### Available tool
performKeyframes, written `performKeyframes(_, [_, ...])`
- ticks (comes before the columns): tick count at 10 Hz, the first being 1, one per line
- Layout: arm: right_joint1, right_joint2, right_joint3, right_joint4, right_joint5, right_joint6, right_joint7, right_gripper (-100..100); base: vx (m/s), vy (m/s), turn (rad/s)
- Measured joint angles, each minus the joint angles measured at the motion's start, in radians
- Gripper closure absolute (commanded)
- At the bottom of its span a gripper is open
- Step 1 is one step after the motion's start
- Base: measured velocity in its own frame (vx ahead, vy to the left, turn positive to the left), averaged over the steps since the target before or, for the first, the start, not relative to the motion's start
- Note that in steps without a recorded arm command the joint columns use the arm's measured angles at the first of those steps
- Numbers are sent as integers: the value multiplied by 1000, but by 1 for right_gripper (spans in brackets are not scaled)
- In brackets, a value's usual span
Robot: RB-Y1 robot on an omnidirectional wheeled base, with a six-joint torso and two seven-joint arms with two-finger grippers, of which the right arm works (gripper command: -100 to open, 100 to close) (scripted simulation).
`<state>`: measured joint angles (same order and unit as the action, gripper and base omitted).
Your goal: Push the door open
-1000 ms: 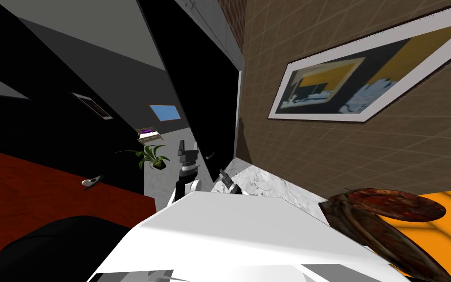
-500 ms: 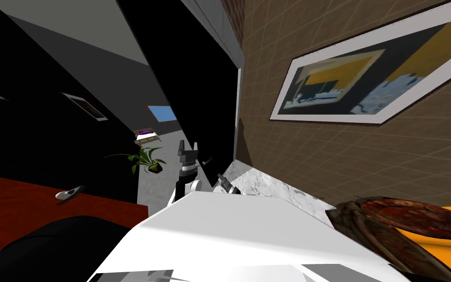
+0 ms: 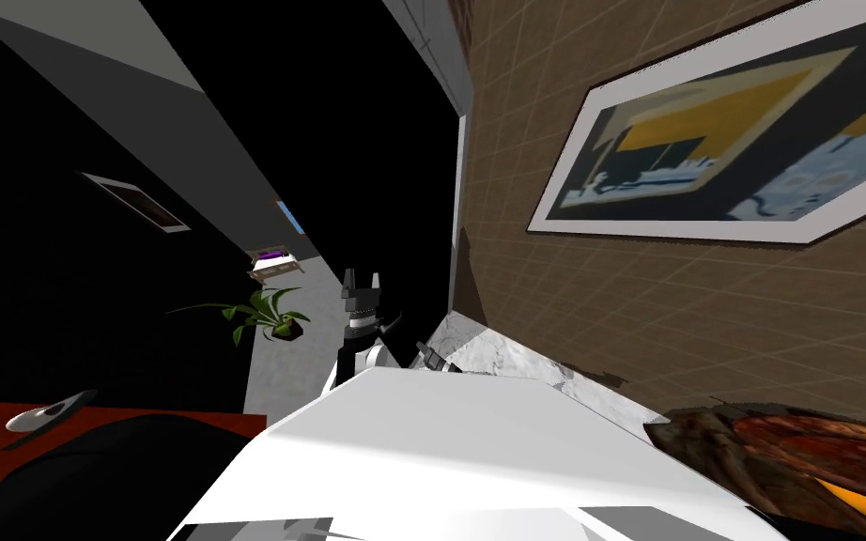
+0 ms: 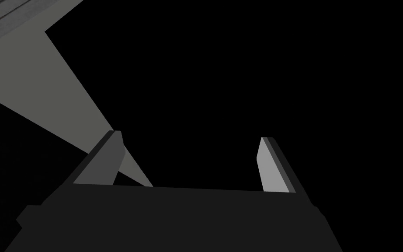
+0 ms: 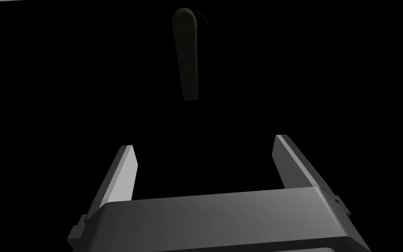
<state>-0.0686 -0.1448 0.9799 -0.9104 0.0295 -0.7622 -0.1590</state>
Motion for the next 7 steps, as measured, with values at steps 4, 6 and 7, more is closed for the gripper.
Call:
performKeyframes(4, [0, 9, -5, 13, 0, -2, 3, -100, 87, 152, 28])
performKeyframes(6, [0, 16, -9, 19, -1, -2, 5, -100, 115, 159, 24])
performKeyframes(7, [0, 21, -12, 26, -1, -3, 7, -100, 145, 157, 51])
